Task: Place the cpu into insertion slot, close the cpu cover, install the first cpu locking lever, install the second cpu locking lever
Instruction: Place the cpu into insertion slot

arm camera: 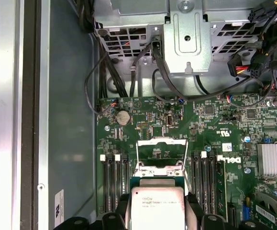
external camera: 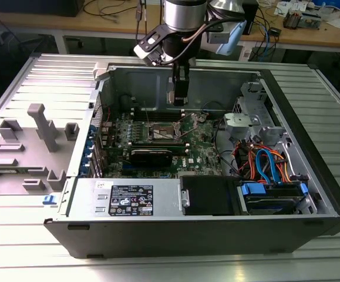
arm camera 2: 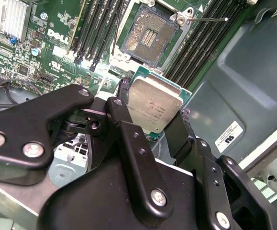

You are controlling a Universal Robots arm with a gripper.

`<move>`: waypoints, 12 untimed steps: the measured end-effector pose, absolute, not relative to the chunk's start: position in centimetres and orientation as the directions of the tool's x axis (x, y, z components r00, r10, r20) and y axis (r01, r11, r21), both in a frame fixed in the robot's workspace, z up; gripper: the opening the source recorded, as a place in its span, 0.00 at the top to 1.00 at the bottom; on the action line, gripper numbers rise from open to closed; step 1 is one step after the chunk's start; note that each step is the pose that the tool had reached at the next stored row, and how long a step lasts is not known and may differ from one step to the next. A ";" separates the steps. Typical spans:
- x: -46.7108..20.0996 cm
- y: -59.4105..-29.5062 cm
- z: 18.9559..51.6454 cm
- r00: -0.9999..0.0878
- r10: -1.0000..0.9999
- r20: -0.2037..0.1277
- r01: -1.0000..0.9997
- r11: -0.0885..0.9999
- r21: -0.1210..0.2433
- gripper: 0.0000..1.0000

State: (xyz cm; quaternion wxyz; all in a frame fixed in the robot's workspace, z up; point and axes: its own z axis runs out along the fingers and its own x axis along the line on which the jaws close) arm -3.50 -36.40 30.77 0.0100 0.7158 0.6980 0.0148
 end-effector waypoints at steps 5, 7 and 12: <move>-3.9 -36.4 30.3 0.012 1.000 0.008 0.999 -0.012 0.042 0.45; -4.1 -36.4 30.2 0.008 1.000 0.008 0.999 -0.008 0.049 0.45; -4.9 -36.4 29.9 0.003 1.000 0.009 0.998 -0.004 0.070 0.45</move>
